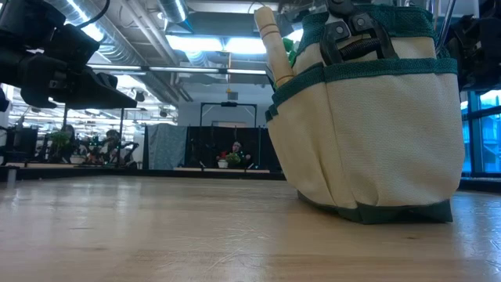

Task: Pick & Place Garden tools in Gardening bag
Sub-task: Return to Home Position

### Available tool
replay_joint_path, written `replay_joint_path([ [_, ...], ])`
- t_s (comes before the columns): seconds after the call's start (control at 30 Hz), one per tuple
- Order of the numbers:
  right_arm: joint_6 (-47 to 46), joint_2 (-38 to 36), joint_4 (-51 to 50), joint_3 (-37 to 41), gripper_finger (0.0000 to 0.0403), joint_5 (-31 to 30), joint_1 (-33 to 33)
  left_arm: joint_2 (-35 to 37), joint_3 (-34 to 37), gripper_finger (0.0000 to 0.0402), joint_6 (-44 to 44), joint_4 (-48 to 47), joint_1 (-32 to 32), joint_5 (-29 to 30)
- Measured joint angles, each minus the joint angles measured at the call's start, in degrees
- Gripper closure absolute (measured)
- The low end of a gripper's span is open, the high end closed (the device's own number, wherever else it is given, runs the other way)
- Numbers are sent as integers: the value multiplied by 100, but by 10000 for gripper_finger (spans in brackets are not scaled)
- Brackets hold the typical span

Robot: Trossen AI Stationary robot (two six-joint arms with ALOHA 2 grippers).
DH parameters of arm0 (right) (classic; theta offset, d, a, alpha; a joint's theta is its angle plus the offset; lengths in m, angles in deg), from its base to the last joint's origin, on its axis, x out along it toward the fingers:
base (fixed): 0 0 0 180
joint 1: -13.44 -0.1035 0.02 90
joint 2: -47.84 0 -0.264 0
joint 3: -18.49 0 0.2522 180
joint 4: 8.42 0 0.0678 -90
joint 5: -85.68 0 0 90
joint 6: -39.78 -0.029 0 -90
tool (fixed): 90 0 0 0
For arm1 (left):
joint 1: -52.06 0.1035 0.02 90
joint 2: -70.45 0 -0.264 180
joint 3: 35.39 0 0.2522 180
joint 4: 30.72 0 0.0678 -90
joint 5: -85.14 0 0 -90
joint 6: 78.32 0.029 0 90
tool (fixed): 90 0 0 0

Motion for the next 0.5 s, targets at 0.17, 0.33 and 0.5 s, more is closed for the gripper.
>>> replay_joint_path([
  [0.17, 0, 0, 0, 0, 210, 0, -1, 0, 0, 398, 0, 0, -1, 2],
  [0.33, 0, 0, 0, 0, 210, 0, -1, 2, 0, 398, -2, 0, 0, 2],
  [0.5, -1, 0, 0, 0, 210, -1, 0, 0, 0, 398, 0, 0, 0, 0],
])
